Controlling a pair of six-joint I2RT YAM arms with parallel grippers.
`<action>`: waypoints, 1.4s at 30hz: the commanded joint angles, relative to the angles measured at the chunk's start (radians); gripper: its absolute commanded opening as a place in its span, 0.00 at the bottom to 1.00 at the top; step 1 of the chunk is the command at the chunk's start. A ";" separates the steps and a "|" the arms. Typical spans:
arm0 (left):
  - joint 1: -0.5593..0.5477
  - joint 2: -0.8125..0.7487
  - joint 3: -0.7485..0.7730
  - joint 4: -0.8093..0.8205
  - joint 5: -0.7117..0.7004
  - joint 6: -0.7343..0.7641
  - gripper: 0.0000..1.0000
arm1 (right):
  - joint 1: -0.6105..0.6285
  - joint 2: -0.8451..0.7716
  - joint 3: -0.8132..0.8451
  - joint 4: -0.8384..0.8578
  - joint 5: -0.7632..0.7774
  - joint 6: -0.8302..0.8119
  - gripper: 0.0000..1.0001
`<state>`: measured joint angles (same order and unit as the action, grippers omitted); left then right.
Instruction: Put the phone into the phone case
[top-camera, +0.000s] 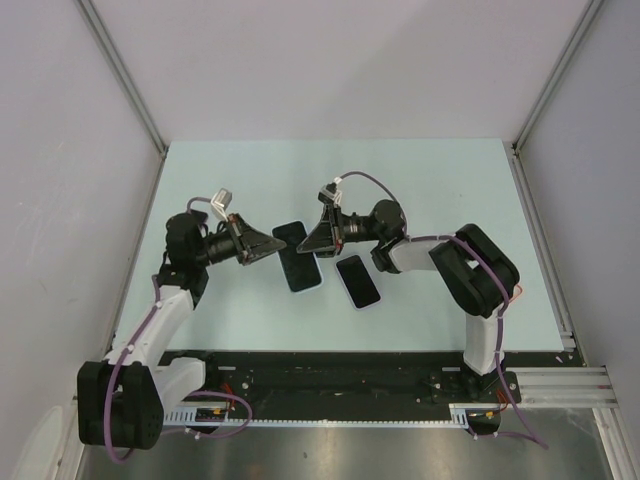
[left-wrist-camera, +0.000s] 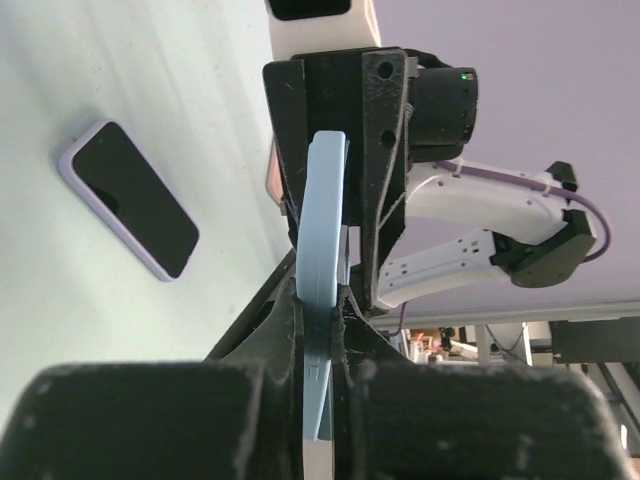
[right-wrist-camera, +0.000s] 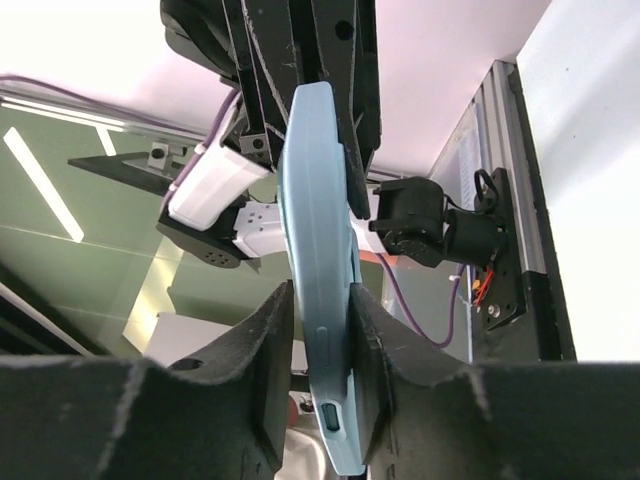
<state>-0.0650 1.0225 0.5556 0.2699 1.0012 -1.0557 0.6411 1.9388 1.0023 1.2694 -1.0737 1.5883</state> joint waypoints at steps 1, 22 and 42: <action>0.004 0.016 0.052 -0.217 -0.036 0.192 0.00 | -0.006 -0.040 0.005 0.141 0.011 -0.040 0.37; -0.075 -0.102 -0.097 0.038 0.008 -0.033 0.64 | -0.055 -0.089 -0.013 0.054 0.175 -0.077 0.01; -0.090 -0.067 -0.088 0.028 0.014 -0.040 0.58 | -0.054 -0.064 -0.024 0.047 0.181 -0.086 0.01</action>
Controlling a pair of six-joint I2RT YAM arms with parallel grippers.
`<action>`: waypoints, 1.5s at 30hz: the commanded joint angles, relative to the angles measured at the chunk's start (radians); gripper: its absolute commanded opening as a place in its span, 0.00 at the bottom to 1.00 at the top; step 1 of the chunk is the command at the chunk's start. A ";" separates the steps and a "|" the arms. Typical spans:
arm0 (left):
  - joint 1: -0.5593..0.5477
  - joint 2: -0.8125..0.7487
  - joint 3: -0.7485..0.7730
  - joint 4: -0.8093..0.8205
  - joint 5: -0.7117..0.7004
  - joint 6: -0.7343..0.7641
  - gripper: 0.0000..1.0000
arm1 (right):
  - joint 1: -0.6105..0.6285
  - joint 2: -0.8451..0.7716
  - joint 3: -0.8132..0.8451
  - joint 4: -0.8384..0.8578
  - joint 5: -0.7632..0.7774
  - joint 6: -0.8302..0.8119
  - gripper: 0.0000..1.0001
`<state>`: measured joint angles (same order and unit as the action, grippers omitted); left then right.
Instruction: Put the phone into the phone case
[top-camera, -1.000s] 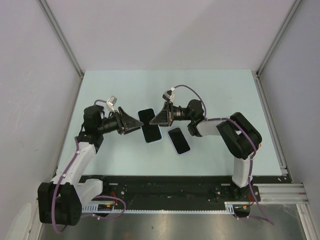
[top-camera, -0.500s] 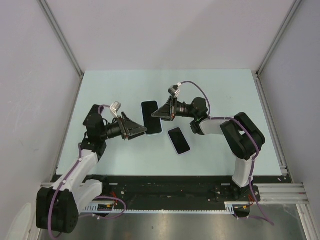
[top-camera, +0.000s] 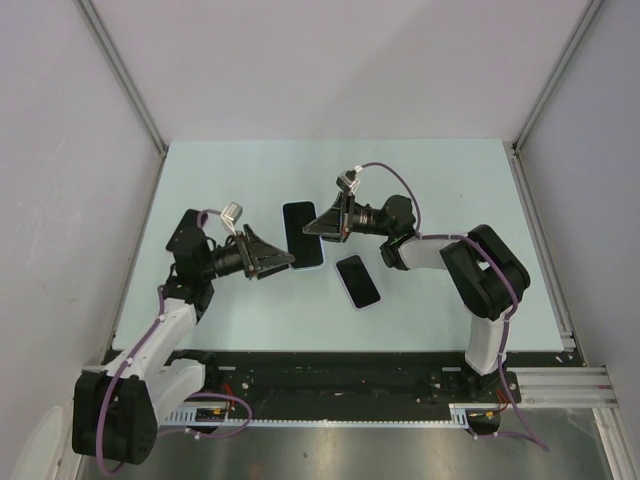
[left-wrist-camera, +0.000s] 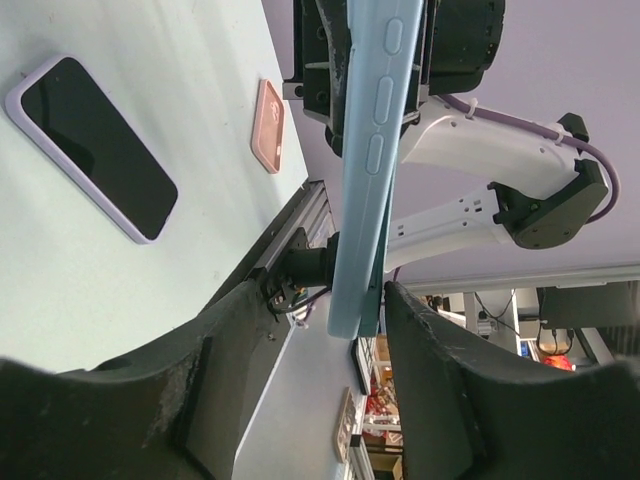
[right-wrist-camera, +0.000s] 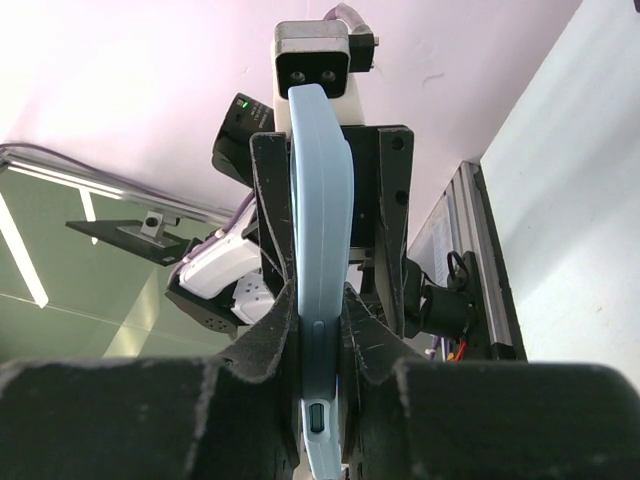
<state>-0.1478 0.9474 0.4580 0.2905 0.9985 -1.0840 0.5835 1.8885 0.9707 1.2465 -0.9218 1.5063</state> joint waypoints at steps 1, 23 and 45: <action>-0.009 0.016 0.014 -0.008 0.022 -0.010 0.56 | 0.004 -0.014 0.006 0.068 0.032 -0.006 0.01; -0.038 0.044 0.151 -0.442 -0.071 0.217 0.03 | 0.007 -0.060 -0.017 -0.192 0.061 -0.242 0.01; -0.039 0.067 0.136 -0.134 0.025 0.136 0.48 | 0.085 -0.131 -0.102 -0.090 0.020 -0.186 0.06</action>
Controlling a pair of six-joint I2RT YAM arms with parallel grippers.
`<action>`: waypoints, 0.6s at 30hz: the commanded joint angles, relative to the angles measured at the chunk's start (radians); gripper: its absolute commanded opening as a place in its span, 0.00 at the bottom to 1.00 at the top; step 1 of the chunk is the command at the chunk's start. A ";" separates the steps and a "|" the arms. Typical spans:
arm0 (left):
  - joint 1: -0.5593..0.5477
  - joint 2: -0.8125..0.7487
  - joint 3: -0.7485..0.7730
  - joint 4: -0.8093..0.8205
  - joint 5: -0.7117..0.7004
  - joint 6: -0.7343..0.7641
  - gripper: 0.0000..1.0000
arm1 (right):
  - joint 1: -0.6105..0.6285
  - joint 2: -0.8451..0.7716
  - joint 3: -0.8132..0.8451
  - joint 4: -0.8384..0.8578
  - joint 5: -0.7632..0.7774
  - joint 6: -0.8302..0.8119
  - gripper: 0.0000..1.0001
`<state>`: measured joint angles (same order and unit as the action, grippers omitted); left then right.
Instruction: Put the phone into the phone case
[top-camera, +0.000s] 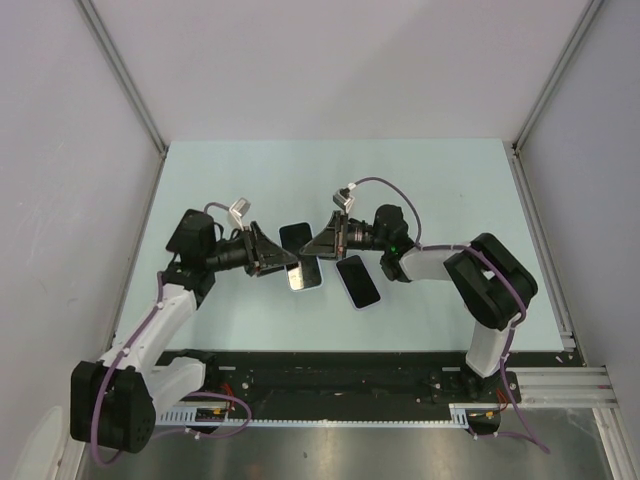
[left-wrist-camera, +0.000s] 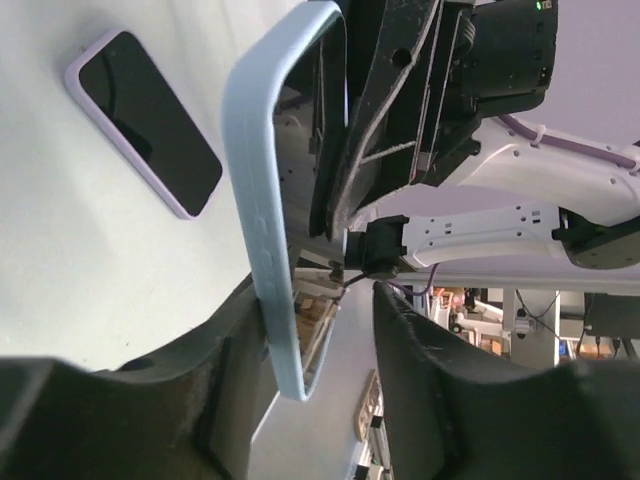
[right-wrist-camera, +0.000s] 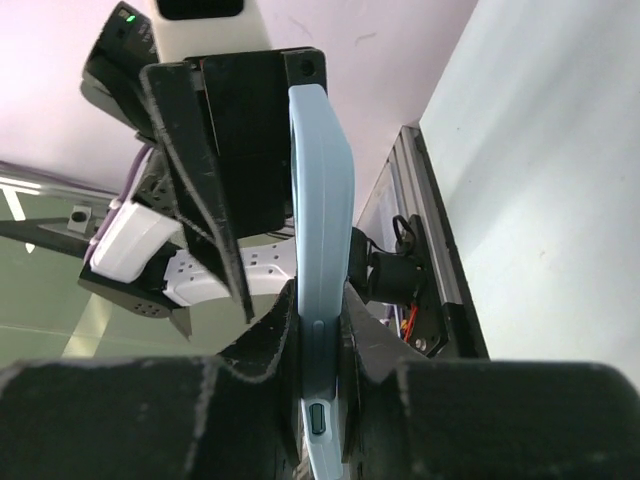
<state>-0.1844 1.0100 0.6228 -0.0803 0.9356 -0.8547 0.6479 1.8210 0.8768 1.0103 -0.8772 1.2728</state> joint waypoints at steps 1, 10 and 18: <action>-0.003 0.007 -0.034 0.255 0.089 -0.104 0.44 | 0.022 -0.065 -0.012 0.151 -0.025 0.051 0.08; -0.003 0.025 -0.038 0.275 0.089 -0.109 0.00 | 0.022 -0.089 -0.064 0.129 -0.046 0.048 0.38; -0.001 0.022 -0.044 0.290 0.022 -0.116 0.00 | 0.018 -0.086 -0.199 0.298 -0.032 0.140 0.41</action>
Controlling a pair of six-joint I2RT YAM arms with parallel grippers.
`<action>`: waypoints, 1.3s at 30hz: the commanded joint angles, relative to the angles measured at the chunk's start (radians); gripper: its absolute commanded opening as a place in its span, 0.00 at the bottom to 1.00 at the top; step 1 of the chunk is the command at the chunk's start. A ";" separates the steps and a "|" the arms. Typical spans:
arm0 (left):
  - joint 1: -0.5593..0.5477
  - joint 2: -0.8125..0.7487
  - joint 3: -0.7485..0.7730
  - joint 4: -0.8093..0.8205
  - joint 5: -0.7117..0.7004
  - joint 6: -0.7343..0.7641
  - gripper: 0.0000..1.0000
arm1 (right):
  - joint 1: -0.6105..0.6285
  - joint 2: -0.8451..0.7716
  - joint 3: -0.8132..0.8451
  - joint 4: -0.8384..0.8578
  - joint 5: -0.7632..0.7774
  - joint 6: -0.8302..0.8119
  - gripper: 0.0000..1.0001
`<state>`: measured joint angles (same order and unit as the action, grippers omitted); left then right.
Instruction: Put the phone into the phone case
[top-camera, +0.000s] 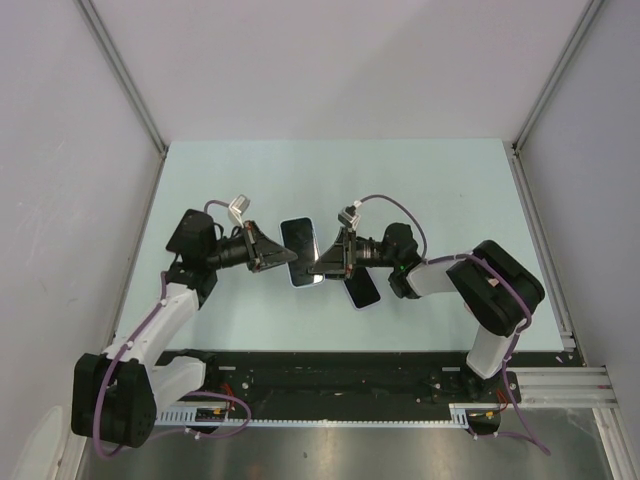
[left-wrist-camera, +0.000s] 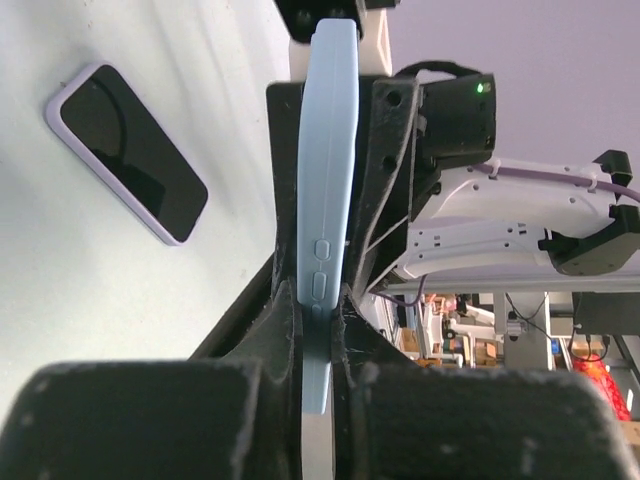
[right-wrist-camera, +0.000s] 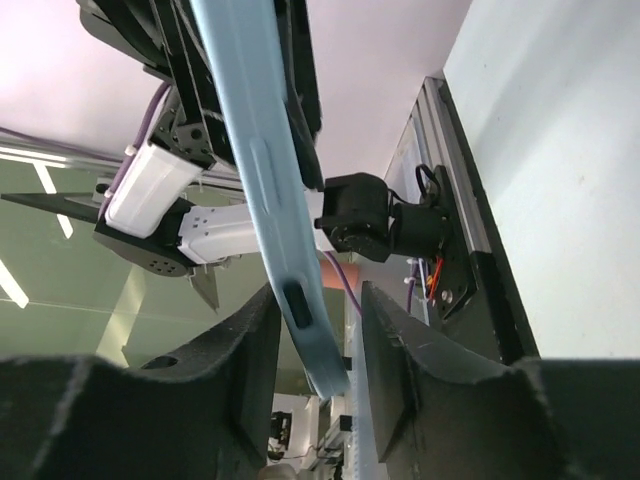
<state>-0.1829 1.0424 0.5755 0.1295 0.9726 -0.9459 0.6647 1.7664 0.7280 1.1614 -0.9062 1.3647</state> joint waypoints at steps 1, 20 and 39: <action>-0.003 -0.008 0.004 0.081 -0.026 -0.025 0.00 | 0.001 -0.031 -0.061 0.159 0.001 0.051 0.38; -0.013 0.054 0.066 -0.185 -0.101 0.272 0.00 | -0.007 -0.148 -0.076 -0.219 0.119 -0.166 0.27; -0.026 0.048 -0.017 -0.064 0.129 0.208 0.00 | -0.093 -0.019 0.152 -0.243 0.017 -0.257 0.59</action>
<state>-0.2005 1.1042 0.5514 -0.0189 1.0046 -0.7410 0.5735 1.7031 0.8139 0.8528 -0.8398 1.1133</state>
